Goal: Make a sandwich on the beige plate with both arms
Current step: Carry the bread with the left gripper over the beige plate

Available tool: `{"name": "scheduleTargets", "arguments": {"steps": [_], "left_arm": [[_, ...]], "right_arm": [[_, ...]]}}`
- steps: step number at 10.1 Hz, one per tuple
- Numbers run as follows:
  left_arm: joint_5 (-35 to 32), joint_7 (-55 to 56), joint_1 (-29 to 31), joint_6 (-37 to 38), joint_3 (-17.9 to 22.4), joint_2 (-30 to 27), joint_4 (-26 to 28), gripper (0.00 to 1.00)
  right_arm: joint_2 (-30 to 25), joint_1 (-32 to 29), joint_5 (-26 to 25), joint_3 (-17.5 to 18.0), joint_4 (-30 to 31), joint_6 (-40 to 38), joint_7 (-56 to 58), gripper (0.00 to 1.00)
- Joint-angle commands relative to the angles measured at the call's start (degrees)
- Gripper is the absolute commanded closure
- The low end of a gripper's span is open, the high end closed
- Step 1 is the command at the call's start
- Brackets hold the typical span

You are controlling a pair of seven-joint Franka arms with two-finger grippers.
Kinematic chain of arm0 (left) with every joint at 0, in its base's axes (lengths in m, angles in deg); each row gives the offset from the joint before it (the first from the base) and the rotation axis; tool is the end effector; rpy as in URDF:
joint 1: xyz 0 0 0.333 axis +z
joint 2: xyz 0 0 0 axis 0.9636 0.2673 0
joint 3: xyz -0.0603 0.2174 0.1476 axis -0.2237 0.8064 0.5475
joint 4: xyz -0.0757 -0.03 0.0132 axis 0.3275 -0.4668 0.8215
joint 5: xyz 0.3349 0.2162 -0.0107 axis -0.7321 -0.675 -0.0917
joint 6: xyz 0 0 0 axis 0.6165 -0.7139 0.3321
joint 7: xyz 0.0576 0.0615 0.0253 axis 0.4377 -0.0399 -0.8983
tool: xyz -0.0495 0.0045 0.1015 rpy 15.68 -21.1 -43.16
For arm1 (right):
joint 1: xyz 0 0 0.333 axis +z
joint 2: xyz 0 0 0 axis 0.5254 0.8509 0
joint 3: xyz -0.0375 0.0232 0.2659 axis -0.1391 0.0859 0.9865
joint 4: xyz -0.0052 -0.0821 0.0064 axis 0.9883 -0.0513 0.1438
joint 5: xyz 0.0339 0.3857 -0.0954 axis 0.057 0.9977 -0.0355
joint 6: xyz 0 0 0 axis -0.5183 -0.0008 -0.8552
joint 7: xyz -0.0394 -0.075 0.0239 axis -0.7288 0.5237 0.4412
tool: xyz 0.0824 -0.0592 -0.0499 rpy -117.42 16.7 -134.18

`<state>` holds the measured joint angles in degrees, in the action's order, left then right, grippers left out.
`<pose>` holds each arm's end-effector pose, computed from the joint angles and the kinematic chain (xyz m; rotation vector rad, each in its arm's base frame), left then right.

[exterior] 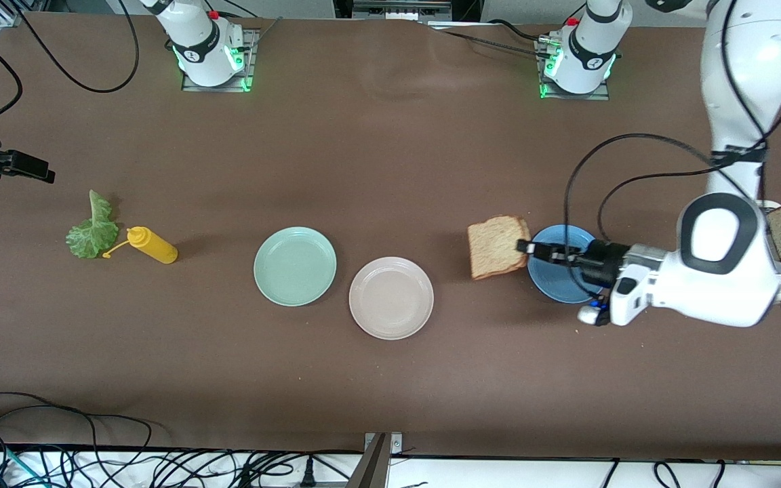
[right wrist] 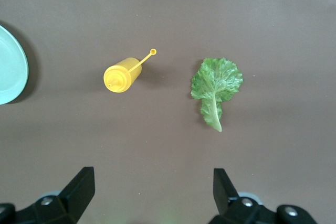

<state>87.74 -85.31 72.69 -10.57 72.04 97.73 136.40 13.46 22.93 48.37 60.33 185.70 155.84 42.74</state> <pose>0.6643 -0.1751 0.3181 2.1373 0.0230 -0.5323 0.5607 -0.1032 0.4692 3.1134 -0.0901 -0.2415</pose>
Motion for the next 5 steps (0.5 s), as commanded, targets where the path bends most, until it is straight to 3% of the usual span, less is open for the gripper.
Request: {"name": "scheduleTargets", "arguments": {"steps": [1, 5], "left_arm": [[6.3, -2.7, -4.8, -6.8, 0.6, 3.3, -1.5, 1.00], [12.9, -9.4, -10.4, -19.1, 0.6, 8.7, -1.5, 1.00]], "right_arm": [[-0.4, -0.1, 0.0, 0.0, -0.5, -0.9, 0.7, 0.00], [-0.4, -0.1, 0.0, 0.0, -0.5, -0.9, 1.1, 0.00]]}}
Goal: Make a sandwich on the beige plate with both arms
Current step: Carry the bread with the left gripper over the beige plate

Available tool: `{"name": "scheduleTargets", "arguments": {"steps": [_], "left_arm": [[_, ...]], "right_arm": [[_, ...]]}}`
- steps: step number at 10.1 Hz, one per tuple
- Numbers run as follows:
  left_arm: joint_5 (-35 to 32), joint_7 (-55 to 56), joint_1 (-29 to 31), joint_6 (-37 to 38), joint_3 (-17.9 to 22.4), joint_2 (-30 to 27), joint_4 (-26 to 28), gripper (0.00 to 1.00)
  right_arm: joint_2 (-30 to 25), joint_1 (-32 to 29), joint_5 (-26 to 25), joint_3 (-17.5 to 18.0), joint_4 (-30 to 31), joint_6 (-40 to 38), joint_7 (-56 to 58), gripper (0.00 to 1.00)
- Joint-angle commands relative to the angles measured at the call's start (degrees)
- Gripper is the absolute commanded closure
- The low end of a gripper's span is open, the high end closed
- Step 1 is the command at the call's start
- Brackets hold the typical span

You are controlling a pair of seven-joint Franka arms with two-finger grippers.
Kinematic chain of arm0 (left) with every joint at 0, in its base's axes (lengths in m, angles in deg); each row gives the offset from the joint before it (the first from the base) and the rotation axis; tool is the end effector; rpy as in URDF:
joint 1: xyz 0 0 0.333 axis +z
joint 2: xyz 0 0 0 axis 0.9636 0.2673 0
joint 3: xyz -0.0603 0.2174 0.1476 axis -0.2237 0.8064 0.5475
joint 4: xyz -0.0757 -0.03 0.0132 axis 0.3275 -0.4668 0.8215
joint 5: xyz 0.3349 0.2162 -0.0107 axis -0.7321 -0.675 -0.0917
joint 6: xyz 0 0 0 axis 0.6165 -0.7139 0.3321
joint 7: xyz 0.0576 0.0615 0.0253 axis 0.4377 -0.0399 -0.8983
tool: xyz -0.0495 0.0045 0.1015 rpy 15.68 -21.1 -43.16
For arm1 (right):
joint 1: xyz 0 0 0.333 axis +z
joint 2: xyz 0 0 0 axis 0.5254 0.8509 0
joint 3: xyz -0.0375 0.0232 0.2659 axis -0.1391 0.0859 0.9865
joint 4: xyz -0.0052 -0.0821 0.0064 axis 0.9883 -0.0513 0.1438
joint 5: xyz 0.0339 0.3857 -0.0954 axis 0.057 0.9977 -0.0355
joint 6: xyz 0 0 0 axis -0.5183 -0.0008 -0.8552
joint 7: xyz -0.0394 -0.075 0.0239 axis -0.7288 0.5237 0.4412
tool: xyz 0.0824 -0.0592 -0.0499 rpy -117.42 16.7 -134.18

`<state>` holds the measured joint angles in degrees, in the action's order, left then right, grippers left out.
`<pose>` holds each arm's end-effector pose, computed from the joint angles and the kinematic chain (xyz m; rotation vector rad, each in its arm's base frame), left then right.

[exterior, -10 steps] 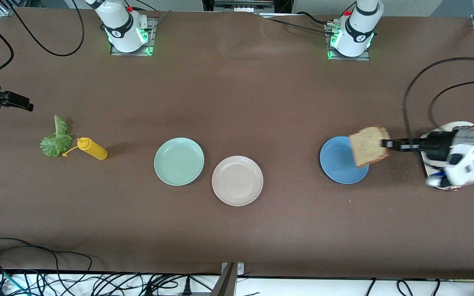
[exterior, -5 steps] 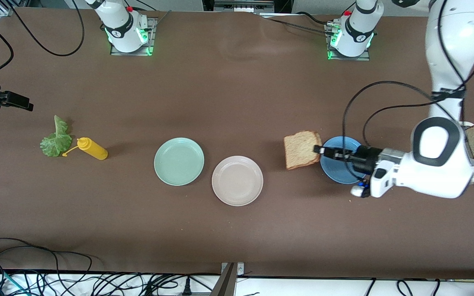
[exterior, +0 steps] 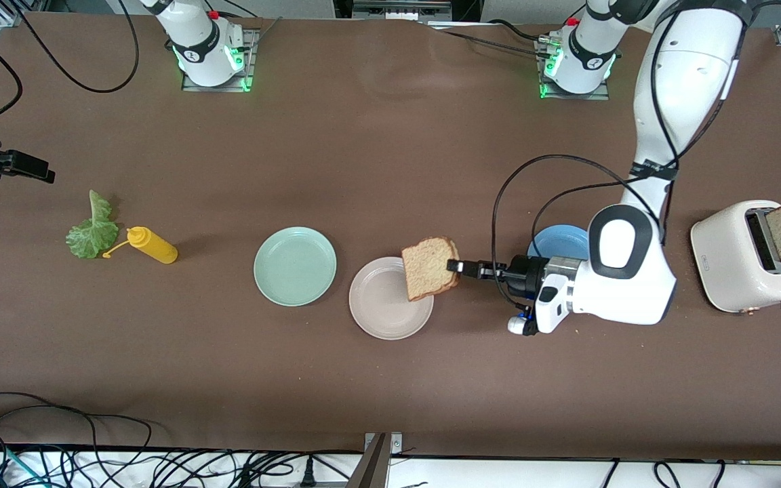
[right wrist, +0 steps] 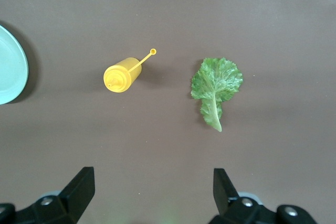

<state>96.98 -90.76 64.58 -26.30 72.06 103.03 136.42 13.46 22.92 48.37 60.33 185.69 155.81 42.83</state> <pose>0.6695 -0.2619 0.2671 2.0619 0.0462 -0.3562 0.5607 -0.1033 0.4693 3.1136 -0.0879 -0.2421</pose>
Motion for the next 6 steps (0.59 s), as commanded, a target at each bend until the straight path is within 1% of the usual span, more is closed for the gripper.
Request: {"name": "scheduleTargets", "arguments": {"steps": [1, 4, 6], "left_arm": [[4.4, -5.1, -3.0, -5.8, 0.6, 4.6, -1.5, 1.00], [14.3, -7.8, -4.7, -6.1, 0.6, 7.1, -1.6, 1.00], [16.6, -9.9, -5.2, -6.9, 0.6, 8.6, -1.5, 1.00]], "right_arm": [[-0.3, -0.1, 0.0, 0.0, -0.6, -0.7, 1.7, 0.00], [-0.2, -0.1, 0.1, 0.0, -0.5, -0.6, 1.6, 0.00], [-0.2, 0.0, 0.2, 0.0, -0.6, -0.5, 1.6, 0.00]]}}
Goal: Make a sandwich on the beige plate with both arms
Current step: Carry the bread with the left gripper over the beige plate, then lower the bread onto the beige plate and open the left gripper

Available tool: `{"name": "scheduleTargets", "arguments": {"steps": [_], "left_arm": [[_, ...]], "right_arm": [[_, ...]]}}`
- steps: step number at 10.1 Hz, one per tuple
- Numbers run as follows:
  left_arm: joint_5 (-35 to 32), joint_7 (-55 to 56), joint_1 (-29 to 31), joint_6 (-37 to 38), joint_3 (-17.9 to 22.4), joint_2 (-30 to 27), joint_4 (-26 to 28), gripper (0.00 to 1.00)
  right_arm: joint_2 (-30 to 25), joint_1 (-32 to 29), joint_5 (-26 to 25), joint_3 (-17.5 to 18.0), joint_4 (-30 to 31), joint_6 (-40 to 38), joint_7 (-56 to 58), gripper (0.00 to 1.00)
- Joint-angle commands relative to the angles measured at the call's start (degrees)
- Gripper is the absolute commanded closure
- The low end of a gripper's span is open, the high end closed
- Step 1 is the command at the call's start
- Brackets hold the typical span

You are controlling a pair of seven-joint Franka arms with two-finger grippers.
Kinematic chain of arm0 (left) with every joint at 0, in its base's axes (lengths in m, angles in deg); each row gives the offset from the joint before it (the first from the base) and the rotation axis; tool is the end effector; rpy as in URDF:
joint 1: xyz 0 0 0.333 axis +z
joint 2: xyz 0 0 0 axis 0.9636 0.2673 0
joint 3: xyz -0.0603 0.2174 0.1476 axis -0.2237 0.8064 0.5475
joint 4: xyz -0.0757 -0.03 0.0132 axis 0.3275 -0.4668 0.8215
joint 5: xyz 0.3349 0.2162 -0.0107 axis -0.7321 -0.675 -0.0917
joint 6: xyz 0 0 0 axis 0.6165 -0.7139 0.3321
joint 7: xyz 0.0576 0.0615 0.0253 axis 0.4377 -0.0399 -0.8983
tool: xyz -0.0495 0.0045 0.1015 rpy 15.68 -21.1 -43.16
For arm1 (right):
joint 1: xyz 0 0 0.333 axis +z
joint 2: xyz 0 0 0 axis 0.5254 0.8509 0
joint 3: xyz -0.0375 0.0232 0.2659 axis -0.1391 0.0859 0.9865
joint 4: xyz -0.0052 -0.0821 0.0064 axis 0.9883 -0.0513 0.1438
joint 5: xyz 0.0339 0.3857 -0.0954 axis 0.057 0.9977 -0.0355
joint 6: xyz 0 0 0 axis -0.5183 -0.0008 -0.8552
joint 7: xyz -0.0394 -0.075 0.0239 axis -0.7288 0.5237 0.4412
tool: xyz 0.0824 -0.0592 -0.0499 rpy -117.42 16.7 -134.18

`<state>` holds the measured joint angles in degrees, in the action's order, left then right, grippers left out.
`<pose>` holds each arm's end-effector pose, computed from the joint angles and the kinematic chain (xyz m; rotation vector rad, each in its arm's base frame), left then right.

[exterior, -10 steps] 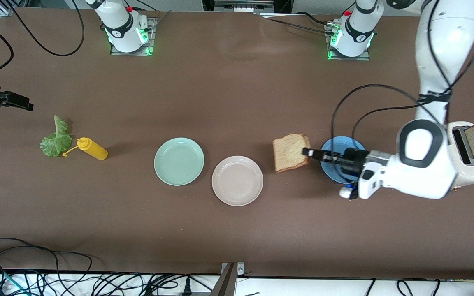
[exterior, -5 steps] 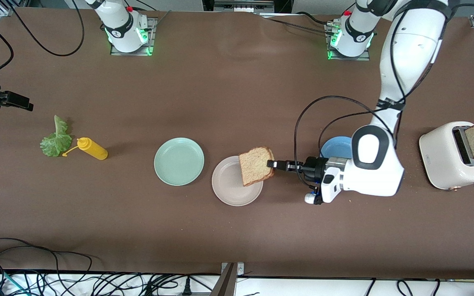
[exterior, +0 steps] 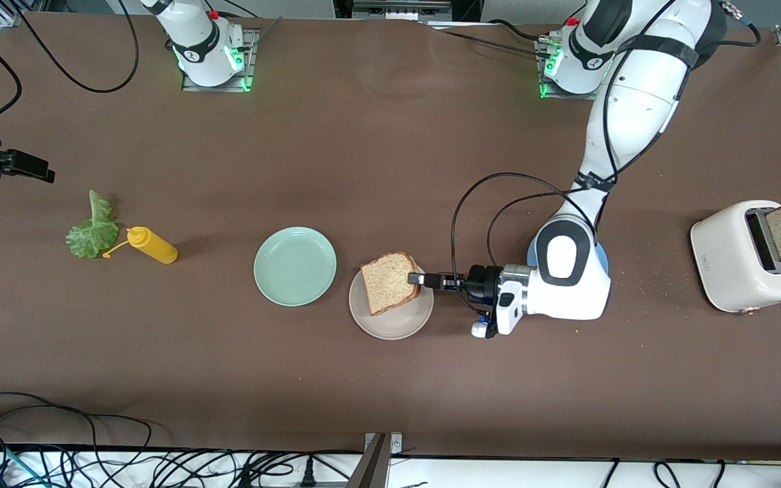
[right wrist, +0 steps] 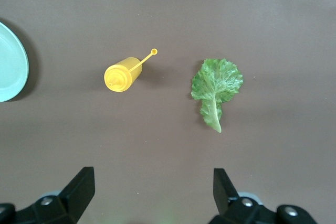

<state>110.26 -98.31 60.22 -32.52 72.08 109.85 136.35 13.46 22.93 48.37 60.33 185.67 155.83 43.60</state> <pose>0.6565 -0.3096 0.1972 1.9052 0.1112 -0.3154 0.5608 -0.1032 0.4695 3.1151 -0.0667 -0.2413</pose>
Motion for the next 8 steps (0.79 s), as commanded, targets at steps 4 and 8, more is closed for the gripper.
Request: {"name": "scheduleTargets", "arguments": {"steps": [4, 8], "left_arm": [[3.4, -5.5, -2.2, -3.7, 0.7, 3.5, -1.4, 1.00], [3.3, -5.7, -3.5, -7.0, 0.7, 4.6, -1.4, 1.00]], "right_arm": [[0.0, 0.0, 0.1, 0.0, -0.6, -0.1, 0.8, 0.00], [0.3, 0.0, 0.1, 0.0, -0.9, -0.1, 0.8, 0.00]]}}
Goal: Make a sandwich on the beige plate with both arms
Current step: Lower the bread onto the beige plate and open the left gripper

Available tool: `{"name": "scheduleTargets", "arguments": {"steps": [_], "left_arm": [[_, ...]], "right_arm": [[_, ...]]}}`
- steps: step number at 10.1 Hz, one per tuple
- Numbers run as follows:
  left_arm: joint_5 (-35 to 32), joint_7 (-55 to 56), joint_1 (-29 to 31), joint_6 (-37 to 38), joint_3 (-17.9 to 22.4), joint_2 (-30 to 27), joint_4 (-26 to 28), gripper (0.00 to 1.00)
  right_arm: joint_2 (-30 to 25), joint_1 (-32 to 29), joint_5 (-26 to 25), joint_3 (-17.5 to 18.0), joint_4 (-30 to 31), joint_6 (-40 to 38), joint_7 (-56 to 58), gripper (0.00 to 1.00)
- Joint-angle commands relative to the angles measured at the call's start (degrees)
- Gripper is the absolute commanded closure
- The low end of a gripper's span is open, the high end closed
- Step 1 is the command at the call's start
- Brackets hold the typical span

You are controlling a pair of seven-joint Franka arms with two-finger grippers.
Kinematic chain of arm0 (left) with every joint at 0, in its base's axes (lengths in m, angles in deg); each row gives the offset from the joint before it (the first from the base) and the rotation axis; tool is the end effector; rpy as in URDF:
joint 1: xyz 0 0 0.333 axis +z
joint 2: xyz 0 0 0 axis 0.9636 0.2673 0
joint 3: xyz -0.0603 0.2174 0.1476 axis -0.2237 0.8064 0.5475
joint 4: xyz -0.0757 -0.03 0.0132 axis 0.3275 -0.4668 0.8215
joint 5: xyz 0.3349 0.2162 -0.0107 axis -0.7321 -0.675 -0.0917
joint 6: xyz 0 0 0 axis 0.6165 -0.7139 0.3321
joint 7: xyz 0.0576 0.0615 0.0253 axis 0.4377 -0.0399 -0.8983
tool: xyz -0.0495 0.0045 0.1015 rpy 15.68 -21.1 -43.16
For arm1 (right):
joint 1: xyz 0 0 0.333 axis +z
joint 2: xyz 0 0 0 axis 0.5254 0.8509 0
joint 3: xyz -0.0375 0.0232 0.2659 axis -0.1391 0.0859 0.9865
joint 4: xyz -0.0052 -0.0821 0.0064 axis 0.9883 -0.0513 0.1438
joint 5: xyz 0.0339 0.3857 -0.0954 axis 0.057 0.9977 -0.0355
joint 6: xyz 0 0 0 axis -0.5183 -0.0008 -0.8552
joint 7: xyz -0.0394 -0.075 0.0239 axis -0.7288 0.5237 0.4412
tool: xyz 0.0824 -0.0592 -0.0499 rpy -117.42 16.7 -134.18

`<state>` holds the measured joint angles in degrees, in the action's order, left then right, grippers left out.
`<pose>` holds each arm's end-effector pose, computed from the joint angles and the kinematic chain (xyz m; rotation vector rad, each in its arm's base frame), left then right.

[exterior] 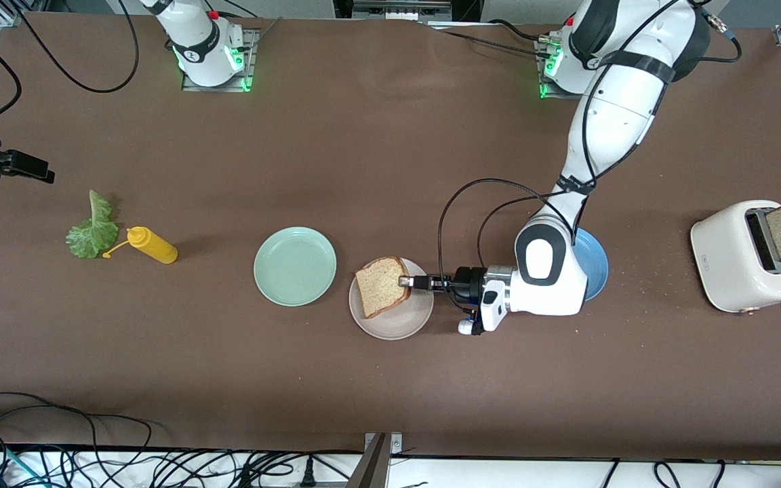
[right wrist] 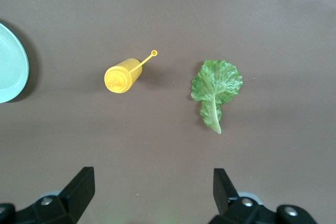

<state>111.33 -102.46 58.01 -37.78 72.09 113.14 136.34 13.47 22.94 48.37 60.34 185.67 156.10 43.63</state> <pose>0.6464 -0.3248 0.1549 1.9423 0.1110 -0.2626 0.5614 -0.1031 0.4697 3.1150 -0.0652 -0.2342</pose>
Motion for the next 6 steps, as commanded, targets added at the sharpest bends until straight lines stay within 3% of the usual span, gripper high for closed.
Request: {"name": "scheduleTargets", "arguments": {"steps": [1, 4, 5, 6], "left_arm": [[2.0, -2.2, -1.5, -2.2, 0.7, 1.5, -1.4, 1.00], [1.6, -3.2, -1.6, -3.4, 1.0, 1.5, -0.9, 1.00], [1.5, -3.3, -1.6, -3.4, 1.2, 1.5, -0.8, 0.79], [-0.1, -3.2, -1.5, -3.4, 1.8, 1.5, -0.9, 0.79]], "right_arm": [[0.2, -0.1, 0.2, 0.0, -0.9, -0.5, 0.9, 0.00], [0.2, -0.1, 0.2, 0.0, -0.9, -0.4, 0.9, 0.00], [0.2, -0.1, 0.2, 0.0, -0.9, -0.5, 0.9, 0.00], [0.2, -0.1, 0.2, 0.0, -0.9, -0.5, 0.9, 0.00]]}}
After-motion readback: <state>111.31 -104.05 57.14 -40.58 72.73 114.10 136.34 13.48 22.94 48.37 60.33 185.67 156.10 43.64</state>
